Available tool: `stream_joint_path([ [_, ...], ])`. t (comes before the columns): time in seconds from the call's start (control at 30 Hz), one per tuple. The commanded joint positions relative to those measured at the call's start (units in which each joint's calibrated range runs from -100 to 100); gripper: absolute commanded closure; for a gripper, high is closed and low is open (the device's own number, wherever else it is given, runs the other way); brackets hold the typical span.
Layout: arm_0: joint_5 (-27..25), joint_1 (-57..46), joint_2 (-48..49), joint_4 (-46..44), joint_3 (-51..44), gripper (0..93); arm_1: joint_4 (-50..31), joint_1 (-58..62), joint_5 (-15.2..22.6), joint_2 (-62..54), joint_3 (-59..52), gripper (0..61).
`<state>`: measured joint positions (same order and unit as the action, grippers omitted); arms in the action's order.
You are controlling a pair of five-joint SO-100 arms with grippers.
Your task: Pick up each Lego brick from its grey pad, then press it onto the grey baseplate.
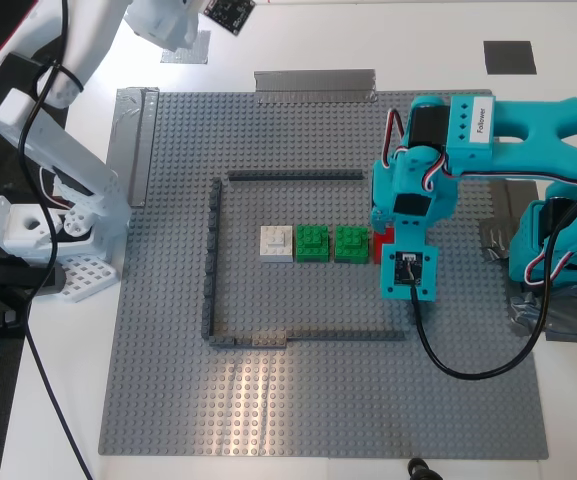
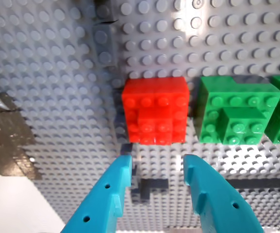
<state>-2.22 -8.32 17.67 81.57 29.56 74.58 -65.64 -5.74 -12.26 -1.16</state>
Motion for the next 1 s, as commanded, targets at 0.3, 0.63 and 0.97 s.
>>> stream_joint_path([
  [0.3, -0.3, -2.0, 1.1, 9.3, -14.4, 80.9, -1.8, 0.2, 3.2, -7.3, -2.8, 61.3],
  [0.63, -2.2, -20.8, 1.1, 18.4, -38.3, 92.7, 3.0, -0.6, 2.9, -1.4, 5.6, 61.3],
  [0.97, -4.1, -57.5, 0.2, 18.4, -58.0, 92.7, 10.1, -0.6, 3.5, 4.6, 17.8, 61.3],
])
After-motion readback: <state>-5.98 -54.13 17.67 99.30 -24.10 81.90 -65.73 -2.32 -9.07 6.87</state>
